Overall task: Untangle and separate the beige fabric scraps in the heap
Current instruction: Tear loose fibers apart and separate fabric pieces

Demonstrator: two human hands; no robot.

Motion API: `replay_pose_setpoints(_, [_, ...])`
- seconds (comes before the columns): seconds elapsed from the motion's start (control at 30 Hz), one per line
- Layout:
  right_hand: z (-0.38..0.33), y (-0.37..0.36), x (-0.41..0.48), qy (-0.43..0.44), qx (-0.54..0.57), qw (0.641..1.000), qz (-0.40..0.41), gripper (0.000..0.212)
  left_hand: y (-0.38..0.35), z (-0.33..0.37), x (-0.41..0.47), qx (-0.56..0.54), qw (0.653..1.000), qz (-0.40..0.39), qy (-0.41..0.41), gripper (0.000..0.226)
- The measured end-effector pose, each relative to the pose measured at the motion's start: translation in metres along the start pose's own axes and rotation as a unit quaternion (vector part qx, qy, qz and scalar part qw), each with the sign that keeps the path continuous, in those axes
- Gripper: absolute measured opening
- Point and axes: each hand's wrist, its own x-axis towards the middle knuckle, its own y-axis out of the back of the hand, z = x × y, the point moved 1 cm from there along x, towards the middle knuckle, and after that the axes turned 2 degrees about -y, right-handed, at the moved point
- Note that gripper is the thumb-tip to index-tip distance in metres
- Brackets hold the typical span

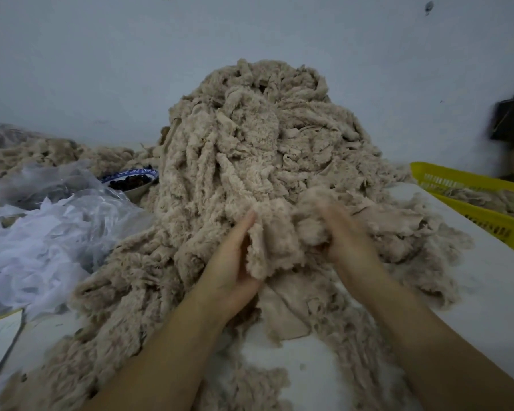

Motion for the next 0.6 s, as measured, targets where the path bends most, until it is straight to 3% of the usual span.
replay_pose_setpoints(0.07, [0.004, -0.014, -0.009, 0.046, -0.182, 0.98, -0.066, 0.048, -0.005, -0.004, -0.003, 0.06, 0.998, -0.013, 0.002, 0.05])
replay_pose_setpoints(0.17, [0.002, -0.012, -0.007, 0.093, -0.281, 0.954, -0.04, 0.012, -0.007, -0.005, -0.008, 0.121, 0.993, -0.002, -0.006, 0.046])
replay_pose_setpoints(0.2, [0.004, -0.007, -0.006, 0.088, -0.291, 0.952, -0.03, 0.005, -0.008, -0.005, -0.008, 0.189, 0.981, 0.027, -0.026, 0.041])
replay_pose_setpoints(0.27, [0.009, -0.001, -0.002, 0.07, -0.308, 0.949, -0.017, 0.007, -0.005, -0.007, -0.006, 0.356, 0.925, 0.098, -0.086, 0.033])
replay_pose_setpoints(0.33, [0.011, 0.004, 0.003, 0.032, -0.191, 0.981, -0.003, 0.012, -0.001, -0.006, -0.005, 0.436, 0.877, 0.137, -0.148, 0.031])
replay_pose_setpoints(0.4, [0.003, 0.015, 0.012, 0.015, 0.102, 0.994, 0.021, 0.018, 0.003, -0.003, -0.004, 0.454, 0.856, 0.153, -0.196, 0.03])
replay_pose_setpoints(0.47, [-0.007, 0.034, 0.018, 0.009, 0.376, 0.924, 0.069, 0.03, 0.008, 0.0, -0.003, 0.487, 0.819, 0.188, -0.239, 0.026])
replay_pose_setpoints(0.5, [-0.006, 0.041, 0.019, -0.011, 0.454, 0.886, 0.098, 0.047, 0.011, 0.002, -0.003, 0.508, 0.796, 0.206, -0.257, 0.024])
replay_pose_setpoints(0.53, [-0.003, 0.043, 0.017, -0.041, 0.486, 0.865, 0.119, 0.06, 0.012, 0.003, -0.002, 0.527, 0.774, 0.22, -0.274, 0.021])
replay_pose_setpoints(0.6, [0.005, 0.034, 0.014, -0.089, 0.43, 0.891, 0.112, 0.058, 0.014, 0.005, -0.001, 0.557, 0.744, 0.226, -0.292, 0.016])
